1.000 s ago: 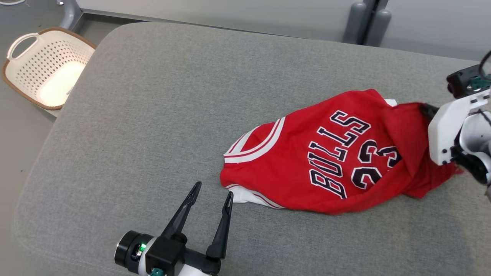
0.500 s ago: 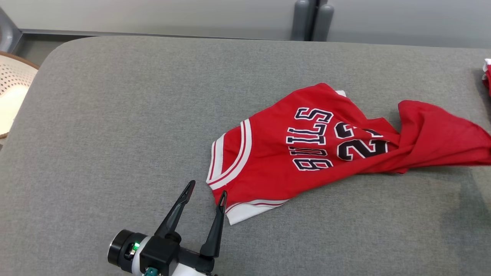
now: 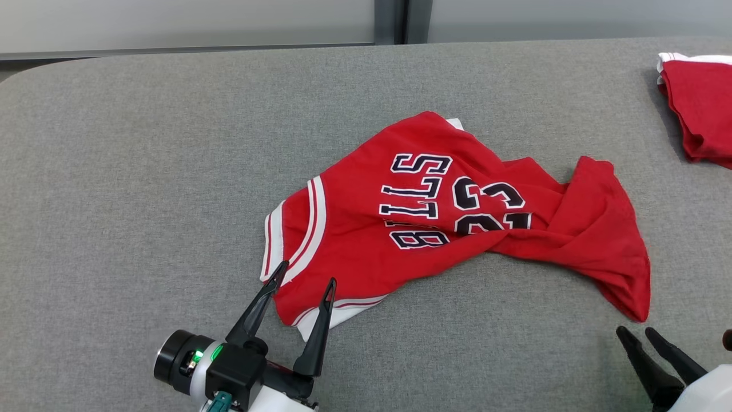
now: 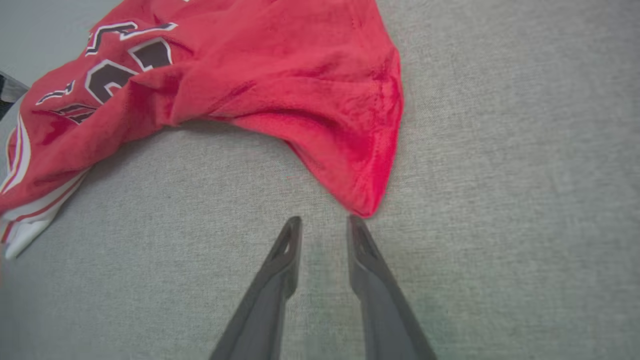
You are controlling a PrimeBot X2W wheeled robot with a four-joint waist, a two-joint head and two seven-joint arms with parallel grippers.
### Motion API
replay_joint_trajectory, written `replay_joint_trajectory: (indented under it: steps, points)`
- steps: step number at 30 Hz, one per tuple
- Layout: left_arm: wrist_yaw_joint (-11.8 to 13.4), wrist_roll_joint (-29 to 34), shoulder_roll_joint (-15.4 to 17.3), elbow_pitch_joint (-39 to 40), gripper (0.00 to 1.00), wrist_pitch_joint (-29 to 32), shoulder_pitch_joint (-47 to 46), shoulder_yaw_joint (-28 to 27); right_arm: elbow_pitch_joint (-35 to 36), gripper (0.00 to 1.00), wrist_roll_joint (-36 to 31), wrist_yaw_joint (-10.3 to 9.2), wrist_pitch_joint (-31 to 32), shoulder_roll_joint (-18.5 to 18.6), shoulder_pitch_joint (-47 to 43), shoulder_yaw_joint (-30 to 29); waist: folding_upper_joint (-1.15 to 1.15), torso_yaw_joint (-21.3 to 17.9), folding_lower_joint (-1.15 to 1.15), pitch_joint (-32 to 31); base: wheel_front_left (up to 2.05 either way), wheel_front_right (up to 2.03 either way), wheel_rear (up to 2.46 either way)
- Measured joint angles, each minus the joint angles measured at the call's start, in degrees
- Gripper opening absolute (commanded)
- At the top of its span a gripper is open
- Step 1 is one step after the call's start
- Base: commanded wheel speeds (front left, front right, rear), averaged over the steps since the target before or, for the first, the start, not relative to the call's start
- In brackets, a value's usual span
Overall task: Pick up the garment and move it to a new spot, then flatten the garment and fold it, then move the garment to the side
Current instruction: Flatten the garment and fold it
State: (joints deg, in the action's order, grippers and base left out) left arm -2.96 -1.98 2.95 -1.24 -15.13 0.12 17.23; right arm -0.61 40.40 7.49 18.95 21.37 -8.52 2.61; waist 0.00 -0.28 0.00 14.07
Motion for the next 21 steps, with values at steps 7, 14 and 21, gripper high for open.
replay_joint_trajectory:
  steps: [7, 14, 21]
  points:
    - [-0.5, 0.4, 0.0, 0.0, 1.0, 0.0, -0.2, -0.2, 3.5, 1.0, 9.4, 0.0, 0.9, -0.8, 0.2, -5.1, 0.0, -0.2, 0.0, 0.6, 0.0, 0.0, 0.0]
    - [-0.6, 0.5, 0.0, 0.2, 1.0, 0.0, -1.1, 0.2, -4.4, 1.0, 12.9, 0.0, -1.2, 2.5, 6.1, -8.8, 0.0, 1.0, 0.0, 2.1, 0.0, 0.0, 0.0]
    - [-0.6, 0.5, 0.0, 0.0, 1.0, 0.0, -2.2, 0.7, -13.1, 1.0, 10.7, 0.01, -3.0, 4.1, 13.0, -5.1, 0.0, 2.6, 0.0, 3.3, 0.0, 0.0, 0.0]
